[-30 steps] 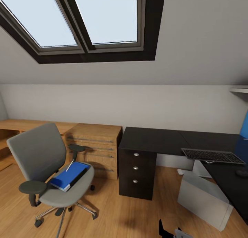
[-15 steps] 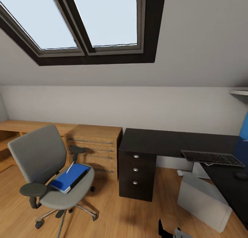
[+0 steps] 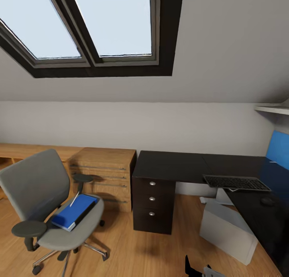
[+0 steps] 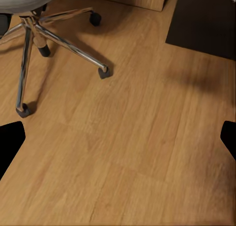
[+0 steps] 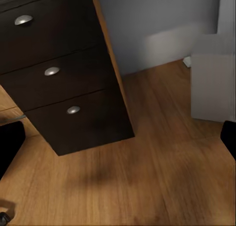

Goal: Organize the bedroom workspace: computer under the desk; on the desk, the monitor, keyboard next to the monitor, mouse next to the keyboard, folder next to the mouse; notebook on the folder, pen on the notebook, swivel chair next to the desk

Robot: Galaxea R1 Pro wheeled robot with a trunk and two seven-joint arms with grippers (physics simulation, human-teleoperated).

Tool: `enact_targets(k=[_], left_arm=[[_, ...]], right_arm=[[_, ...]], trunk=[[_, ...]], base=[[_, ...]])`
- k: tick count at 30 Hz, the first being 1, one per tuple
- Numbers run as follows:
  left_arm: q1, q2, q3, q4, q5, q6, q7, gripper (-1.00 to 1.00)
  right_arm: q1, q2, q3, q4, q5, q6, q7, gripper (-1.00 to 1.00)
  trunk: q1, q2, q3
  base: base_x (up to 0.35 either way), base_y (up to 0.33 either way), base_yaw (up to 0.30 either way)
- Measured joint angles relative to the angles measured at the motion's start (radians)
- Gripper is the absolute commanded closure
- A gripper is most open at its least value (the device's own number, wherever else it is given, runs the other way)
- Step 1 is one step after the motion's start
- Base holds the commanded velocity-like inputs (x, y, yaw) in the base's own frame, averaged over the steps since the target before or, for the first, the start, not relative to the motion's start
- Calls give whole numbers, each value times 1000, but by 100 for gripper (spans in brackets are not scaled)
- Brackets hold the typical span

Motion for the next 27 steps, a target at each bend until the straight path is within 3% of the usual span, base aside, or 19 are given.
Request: enact_targets(k=[13,27], left_arm=[[0,-2,-5,0,-6,-6,-1,-100],[0,-1,-4,0,-5,-6,-1,-100]], right_arm=[[0,1,0,0,1,0,0,-100],[0,3,0,0,0,0,0,-100]], trunk=[[0,0,0],[-1,0,-6]], base=[[16,0,-274],[296,0,-225]])
